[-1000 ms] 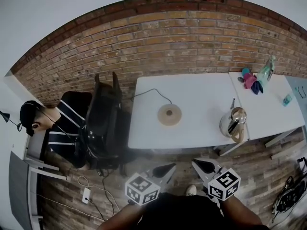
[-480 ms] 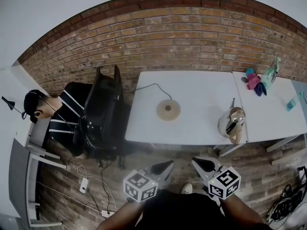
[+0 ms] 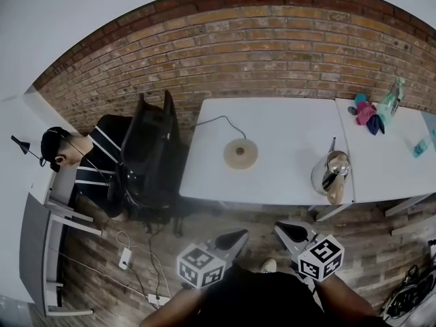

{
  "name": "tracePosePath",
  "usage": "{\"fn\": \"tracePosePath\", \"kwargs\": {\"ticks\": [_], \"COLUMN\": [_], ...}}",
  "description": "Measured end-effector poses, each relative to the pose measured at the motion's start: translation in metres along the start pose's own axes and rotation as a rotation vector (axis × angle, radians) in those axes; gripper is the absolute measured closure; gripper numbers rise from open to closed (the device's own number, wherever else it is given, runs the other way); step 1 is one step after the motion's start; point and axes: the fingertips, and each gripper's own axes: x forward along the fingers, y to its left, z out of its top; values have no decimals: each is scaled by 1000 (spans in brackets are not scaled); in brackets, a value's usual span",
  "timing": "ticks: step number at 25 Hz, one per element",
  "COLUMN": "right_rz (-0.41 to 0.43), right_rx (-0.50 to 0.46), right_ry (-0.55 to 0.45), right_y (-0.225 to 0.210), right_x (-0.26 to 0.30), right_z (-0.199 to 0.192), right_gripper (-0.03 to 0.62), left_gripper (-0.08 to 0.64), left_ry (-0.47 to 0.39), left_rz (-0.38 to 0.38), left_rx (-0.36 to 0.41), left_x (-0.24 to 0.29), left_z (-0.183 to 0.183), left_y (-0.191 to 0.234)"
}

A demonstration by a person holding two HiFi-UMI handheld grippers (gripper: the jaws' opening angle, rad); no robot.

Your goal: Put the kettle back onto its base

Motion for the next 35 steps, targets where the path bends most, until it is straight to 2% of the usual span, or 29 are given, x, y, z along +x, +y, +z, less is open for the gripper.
{"fn": "tracePosePath", "kwargs": {"ticks": [7, 14, 25, 35], "right_rz": [-13, -62, -121, -205], "right_rx": [3, 14, 34, 37], "right_ry": [-21, -30, -16, 15], "right_y": [-7, -15, -18, -15], "right_x": [8, 29, 98, 164], "right_z": [7, 17, 36, 47], "right_gripper": [565, 565, 565, 565], "left_gripper": [558, 559, 558, 558], "left_ry": [2, 6, 14, 10], "left_rz": [-8, -55, -87, -170], "left_rx": [21, 43, 49, 65], "left_x": [4, 9, -8, -19], "left_z": [11, 27, 47, 63], "left_y": [12, 37, 112, 178]}}
